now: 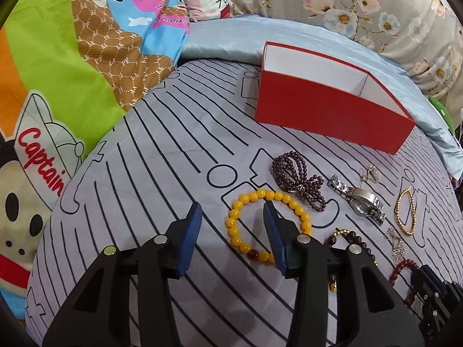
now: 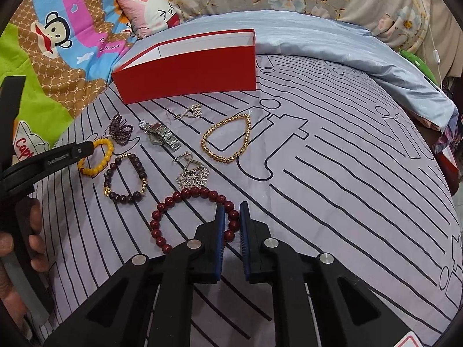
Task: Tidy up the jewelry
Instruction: 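Move the left tool to the orange bead bracelet while the right tool moves to the red bead bracelet, then close the left tool on the orange bracelet while the right tool closes on the red bracelet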
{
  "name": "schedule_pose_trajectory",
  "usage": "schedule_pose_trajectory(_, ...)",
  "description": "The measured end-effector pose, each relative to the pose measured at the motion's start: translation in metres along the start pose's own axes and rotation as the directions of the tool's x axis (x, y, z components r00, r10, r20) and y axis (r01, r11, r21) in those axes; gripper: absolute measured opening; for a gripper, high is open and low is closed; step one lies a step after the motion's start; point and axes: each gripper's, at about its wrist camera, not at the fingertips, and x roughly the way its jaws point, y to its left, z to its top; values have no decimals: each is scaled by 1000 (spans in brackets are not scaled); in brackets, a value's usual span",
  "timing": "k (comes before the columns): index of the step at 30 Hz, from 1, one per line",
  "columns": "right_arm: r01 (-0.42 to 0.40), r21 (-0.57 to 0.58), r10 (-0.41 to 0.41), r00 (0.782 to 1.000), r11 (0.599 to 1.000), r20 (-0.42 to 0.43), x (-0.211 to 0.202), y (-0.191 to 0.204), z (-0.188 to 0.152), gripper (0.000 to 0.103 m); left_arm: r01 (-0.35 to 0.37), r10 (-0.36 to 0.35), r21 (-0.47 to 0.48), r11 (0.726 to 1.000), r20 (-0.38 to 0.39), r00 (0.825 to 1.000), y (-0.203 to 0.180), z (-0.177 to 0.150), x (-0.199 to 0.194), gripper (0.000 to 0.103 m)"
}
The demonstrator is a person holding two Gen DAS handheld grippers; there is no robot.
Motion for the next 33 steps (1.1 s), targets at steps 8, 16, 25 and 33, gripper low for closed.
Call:
schedule_pose_trajectory(8,0,0,0,1000,1000,0,0,0,0,10,7,-7,6,1000,-5,1000,-1,2,6,7)
schedule_pose_trajectory(16,-13,13,13,1000,1000,2,-1,-2,1,9,38,-38,-14,999,-19,999,2,-2,-2,7)
schedule_pose_trajectory(25,-61,48,60,998,997,10,-12,-5,4,8,76,-77,-24,997,-25,997,0,-7,-26,7)
schedule_pose_trajectory(33,-88,35,86,995,996,56,-35,-2,14,8,117,-117,-11,993,-3,993,-7,-5,-50,7)
